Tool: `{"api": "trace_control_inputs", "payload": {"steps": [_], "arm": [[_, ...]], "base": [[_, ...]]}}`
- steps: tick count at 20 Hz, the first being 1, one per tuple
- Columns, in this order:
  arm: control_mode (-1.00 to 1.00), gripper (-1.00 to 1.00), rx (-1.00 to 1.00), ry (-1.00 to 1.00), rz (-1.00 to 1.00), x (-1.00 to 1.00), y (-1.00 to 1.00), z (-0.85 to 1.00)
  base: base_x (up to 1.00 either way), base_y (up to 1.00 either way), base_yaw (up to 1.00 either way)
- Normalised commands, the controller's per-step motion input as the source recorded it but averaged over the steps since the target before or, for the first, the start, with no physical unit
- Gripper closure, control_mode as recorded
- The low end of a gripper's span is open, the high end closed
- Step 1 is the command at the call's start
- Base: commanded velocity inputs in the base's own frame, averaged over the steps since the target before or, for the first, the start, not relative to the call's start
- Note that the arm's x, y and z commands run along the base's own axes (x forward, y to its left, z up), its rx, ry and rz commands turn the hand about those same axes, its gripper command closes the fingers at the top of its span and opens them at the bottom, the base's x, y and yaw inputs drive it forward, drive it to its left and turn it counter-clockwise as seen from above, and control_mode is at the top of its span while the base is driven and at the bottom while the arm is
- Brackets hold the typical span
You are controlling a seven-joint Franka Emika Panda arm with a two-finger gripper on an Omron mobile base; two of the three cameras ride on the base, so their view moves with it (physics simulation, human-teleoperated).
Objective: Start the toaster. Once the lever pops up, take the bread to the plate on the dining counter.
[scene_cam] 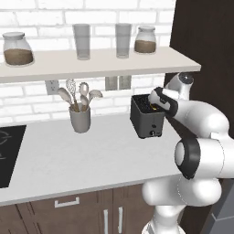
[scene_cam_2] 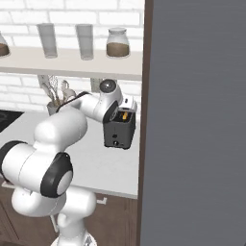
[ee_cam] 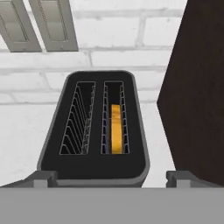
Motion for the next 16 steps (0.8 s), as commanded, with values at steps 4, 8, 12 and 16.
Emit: {"api": "trace_control_inputs", "payload": {"steps": [4, 8, 12, 16], "arm": [[-1.0, -1.0, 0.0, -0.07, 0.02, 0.02, 0.02, 0.0], [-1.0, -1.0, 0.0, 0.0, 0.0, 0.06, 0.0, 0.0], [-1.0, -1.0, 0.0, -0.05, 0.0, 0.0, 0.0, 0.11], [-1.0, -1.0, 0.0, -0.03, 0.0, -0.01, 0.0, 0.17]], "base": [[0.0, 0.0, 0.0], [0.0, 0.0, 0.0], [0.0, 0.0, 0.0], [0.0, 0.0, 0.0]]}}
